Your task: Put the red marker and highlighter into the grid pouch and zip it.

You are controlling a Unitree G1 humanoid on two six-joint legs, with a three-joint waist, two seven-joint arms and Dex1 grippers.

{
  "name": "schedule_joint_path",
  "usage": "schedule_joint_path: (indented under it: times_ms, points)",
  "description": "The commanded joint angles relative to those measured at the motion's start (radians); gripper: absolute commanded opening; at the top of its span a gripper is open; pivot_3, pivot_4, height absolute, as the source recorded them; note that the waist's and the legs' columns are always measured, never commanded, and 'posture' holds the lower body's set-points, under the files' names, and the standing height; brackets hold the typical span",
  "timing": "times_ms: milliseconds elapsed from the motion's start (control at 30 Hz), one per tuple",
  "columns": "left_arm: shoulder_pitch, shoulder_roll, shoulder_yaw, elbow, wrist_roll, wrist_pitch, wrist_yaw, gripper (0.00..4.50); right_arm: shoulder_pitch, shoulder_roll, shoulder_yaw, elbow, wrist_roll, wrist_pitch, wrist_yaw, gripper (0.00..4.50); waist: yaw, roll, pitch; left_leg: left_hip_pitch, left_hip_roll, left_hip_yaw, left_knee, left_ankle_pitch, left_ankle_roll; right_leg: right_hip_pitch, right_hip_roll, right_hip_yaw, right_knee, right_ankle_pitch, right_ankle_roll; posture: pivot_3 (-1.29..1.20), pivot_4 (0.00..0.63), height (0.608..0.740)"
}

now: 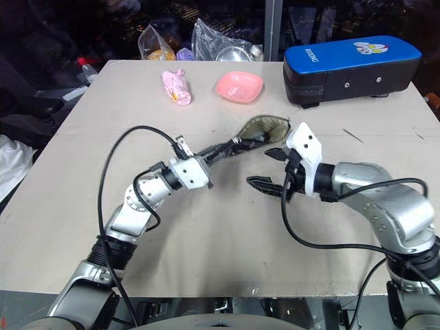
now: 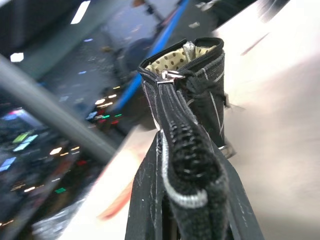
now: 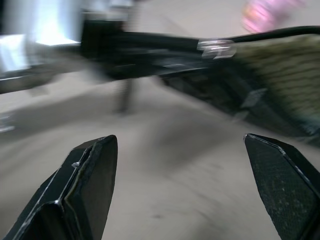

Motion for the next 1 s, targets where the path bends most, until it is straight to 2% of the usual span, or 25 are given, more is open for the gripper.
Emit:
schedule_joint_path:
  times_ms: [33, 367, 567, 600, 667, 767, 800, 867, 1000]
  points:
    - [0.015, -0.007, -0.017, -0.036, -0.033, -0.01, -0.03, 0.0, -0.015, 0.046, 0.043, 0.05, -0.072, -0.032, -0.064, 4.08, 0.001, 0.0, 0.0, 0.0, 0.0, 0.0, 0.0, 0.0, 0.0, 0.0, 0.0, 0.0, 0.0, 0.0, 0.0, 0.0, 0.15, 0.74]
    - [0.007, -0.026, -0.019, -0.018, -0.025, 0.011, -0.039, 0.0, -0.06, 0.221, 0.014, 0.027, 0.041, 0.102, -0.117, 4.08, 0.002, 0.0, 0.0, -0.001, 0.0, -0.001, 0.0, 0.0, 0.0, 0.0, 0.0, -0.001, 0.0, 0.0, 0.0, 0.0, 0.15, 0.74]
    - [0.012, -0.031, -0.025, -0.021, -0.019, 0.008, -0.042, 0.0, -0.071, 0.222, 0.001, 0.027, 0.059, 0.128, -0.124, 4.08, 0.001, 0.0, 0.0, 0.0, 0.0, -0.001, 0.0, 0.0, 0.0, 0.0, 0.0, -0.002, 0.0, 0.0, 0.0, 0.0, 0.15, 0.74]
    - [0.012, -0.031, -0.025, -0.02, -0.019, 0.007, -0.042, 0.0, -0.071, 0.217, 0.002, 0.031, 0.055, 0.127, -0.127, 3.57, 0.001, 0.0, 0.0, 0.0, 0.0, -0.001, 0.0, 0.0, 0.0, 0.0, 0.0, -0.002, 0.0, 0.0, 0.0, 0.0, 0.15, 0.74]
    - [0.014, -0.031, -0.024, -0.021, -0.016, 0.005, -0.04, 0.0, -0.067, 0.211, -0.001, 0.039, 0.046, 0.125, -0.139, 2.89, 0.001, 0.0, 0.0, 0.0, 0.0, -0.001, 0.0, 0.0, 0.0, 0.0, 0.0, -0.002, 0.0, 0.0, 0.0, 0.0, 0.15, 0.74]
    - [0.015, -0.031, -0.024, -0.021, -0.013, 0.005, -0.037, 0.0, -0.065, 0.215, -0.013, 0.049, 0.047, 0.129, -0.156, 1.35, 0.0, 0.0, 0.0, -0.001, 0.0, -0.001, 0.0, 0.0, 0.0, 0.0, 0.0, -0.001, 0.0, 0.0, 0.0, 0.0, 0.15, 0.74]
    - [0.016, -0.031, -0.023, -0.021, -0.013, 0.005, -0.037, 0.0, -0.065, 0.217, -0.017, 0.051, 0.049, 0.131, -0.159, 1.02, 0.0, 0.0, 0.0, 0.0, 0.0, -0.001, 0.0, 0.0, 0.0, 0.0, 0.0, -0.001, 0.0, 0.0, 0.0, 0.0, 0.15, 0.74]
    - [0.016, -0.031, -0.023, -0.02, -0.012, 0.005, -0.037, 0.0, -0.066, 0.216, -0.024, 0.049, 0.055, 0.137, -0.163, 0.08, 0.0, 0.0, 0.0, -0.001, 0.0, -0.001, 0.0, 0.0, 0.0, 0.0, 0.0, -0.001, 0.0, 0.0, 0.0, 0.0, 0.15, 0.74]
    - [0.023, -0.029, -0.018, -0.02, -0.005, 0.005, -0.028, 0.0, -0.059, 0.22, -0.065, 0.032, 0.068, 0.18, -0.207, 0.03, 0.0, 0.0, 0.0, -0.001, 0.0, -0.001, 0.0, 0.0, 0.0, 0.0, 0.0, -0.001, 0.0, 0.0, 0.0, 0.0, 0.15, 0.74]
